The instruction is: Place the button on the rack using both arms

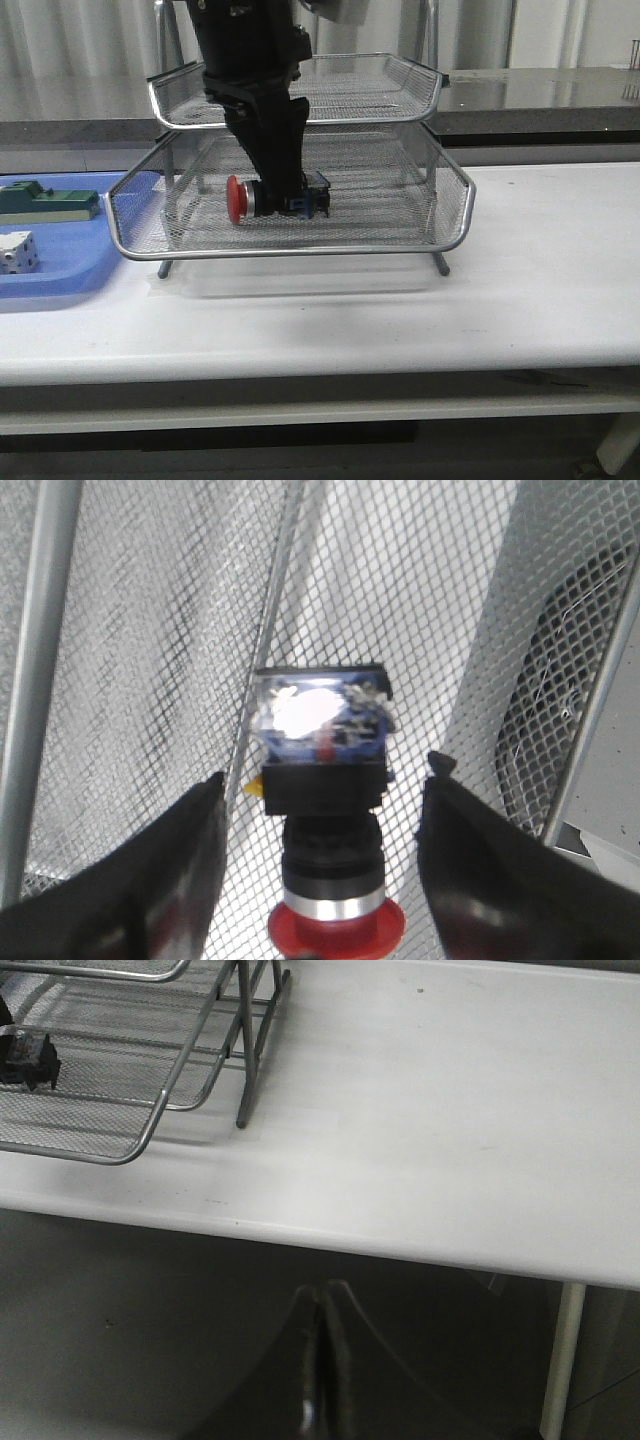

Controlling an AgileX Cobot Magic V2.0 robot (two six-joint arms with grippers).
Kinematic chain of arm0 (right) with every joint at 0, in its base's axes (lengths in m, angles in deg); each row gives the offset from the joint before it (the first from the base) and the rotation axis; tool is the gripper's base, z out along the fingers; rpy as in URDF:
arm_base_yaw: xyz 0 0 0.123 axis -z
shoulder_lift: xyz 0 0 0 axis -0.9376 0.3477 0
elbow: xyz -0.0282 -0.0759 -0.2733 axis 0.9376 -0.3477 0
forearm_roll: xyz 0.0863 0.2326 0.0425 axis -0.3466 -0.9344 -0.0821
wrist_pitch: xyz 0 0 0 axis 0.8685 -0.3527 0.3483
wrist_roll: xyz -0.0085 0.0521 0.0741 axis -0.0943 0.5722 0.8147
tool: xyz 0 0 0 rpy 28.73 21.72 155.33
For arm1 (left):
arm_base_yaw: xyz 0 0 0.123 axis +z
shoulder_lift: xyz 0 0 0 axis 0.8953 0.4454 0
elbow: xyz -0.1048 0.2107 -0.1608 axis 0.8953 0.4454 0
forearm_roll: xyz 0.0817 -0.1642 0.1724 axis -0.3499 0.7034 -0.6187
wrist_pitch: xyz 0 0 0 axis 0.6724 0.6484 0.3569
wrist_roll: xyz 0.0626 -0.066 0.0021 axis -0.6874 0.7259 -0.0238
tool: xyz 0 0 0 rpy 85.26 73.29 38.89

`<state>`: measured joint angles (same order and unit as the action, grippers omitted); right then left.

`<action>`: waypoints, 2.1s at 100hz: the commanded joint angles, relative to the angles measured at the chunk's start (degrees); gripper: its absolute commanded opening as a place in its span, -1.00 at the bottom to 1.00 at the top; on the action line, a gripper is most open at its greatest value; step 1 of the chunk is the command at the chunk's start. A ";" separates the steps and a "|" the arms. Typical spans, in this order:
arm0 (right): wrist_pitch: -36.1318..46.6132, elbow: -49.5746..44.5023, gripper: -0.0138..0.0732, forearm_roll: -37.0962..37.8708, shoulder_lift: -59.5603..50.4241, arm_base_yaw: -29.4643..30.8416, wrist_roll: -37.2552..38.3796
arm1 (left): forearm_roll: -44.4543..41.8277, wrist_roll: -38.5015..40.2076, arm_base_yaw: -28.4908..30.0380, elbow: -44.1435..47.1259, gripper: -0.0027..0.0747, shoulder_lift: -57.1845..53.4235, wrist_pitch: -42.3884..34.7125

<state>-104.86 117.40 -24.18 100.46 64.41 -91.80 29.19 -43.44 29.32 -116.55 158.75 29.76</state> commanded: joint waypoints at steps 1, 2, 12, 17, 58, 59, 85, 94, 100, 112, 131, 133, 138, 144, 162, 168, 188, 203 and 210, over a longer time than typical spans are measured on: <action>3.77 1.34 -0.85 0.25 0.48 0.09 0.08 | 0.53 0.79 -0.22 -1.53 0.21 -3.21 -1.56; 3.77 1.34 -0.85 0.25 0.48 0.09 0.08 | 0.53 0.91 -0.22 -1.53 0.23 -3.21 -1.56; 3.77 1.34 -0.85 0.25 0.48 0.09 0.08 | 0.53 1.44 -0.22 -1.53 0.24 -3.21 -1.06; 3.77 1.34 -0.85 0.25 0.48 0.09 0.08 | 0.68 2.71 -0.22 -1.90 0.24 -3.39 -0.55; 3.77 1.34 -0.85 0.25 0.48 0.09 0.08 | 2.39 8.82 0.18 -3.76 0.24 -11.34 3.01; 3.77 1.34 -0.85 0.25 0.48 0.09 0.08 | 2.38 8.97 0.36 -3.76 0.24 -11.79 3.01; 3.77 1.34 -0.85 0.25 0.48 0.09 0.08 | 2.01 14.15 7.16 -3.76 0.23 -19.58 3.01; 3.77 1.34 -0.85 0.25 0.48 0.09 0.08 | 2.37 15.37 10.80 -3.35 0.23 -22.31 3.01; 3.77 1.34 -0.85 0.25 0.48 0.09 0.08 | 2.63 16.01 13.08 -2.23 0.23 -24.20 3.01; 3.77 1.34 -0.85 0.25 0.48 0.09 0.08 | 3.28 16.01 17.44 1.65 0.23 -28.58 2.75; 3.77 1.34 -0.85 0.25 0.48 0.09 0.08 | 3.57 16.04 22.45 12.54 0.23 -36.88 -4.93; 3.77 1.34 -0.85 0.25 0.48 0.09 0.08 | 3.81 16.04 22.90 14.04 0.23 -37.92 -5.78; 3.77 1.34 -0.85 0.25 0.48 0.09 0.08 | 4.66 16.14 23.90 17.65 0.23 -40.42 -9.66; 3.77 1.34 -0.85 0.25 0.48 0.09 0.08 | 5.80 16.14 25.15 22.53 0.23 -43.75 -14.08; 3.77 1.34 -0.85 0.25 0.48 0.09 0.08 | 7.27 16.96 27.53 37.58 0.23 -53.64 -30.53; 3.77 1.34 -0.85 0.25 0.48 0.09 0.08 | 8.22 16.96 27.91 42.22 0.23 -56.58 -35.38; 3.77 1.34 -0.85 0.25 0.48 0.09 0.08 | 9.53 16.96 28.01 59.10 0.23 -66.95 -52.26; 3.77 1.34 -0.85 0.25 0.48 0.09 0.08 | 11.01 16.96 28.01 69.64 0.23 -73.68 -60.49; 3.77 1.34 -0.85 0.25 0.48 0.09 0.08 | 11.68 16.96 28.01 74.20 0.23 -76.66 -63.82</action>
<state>-104.86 117.40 -24.18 100.36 64.41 -91.80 38.99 -27.21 56.98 -45.59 85.47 -25.08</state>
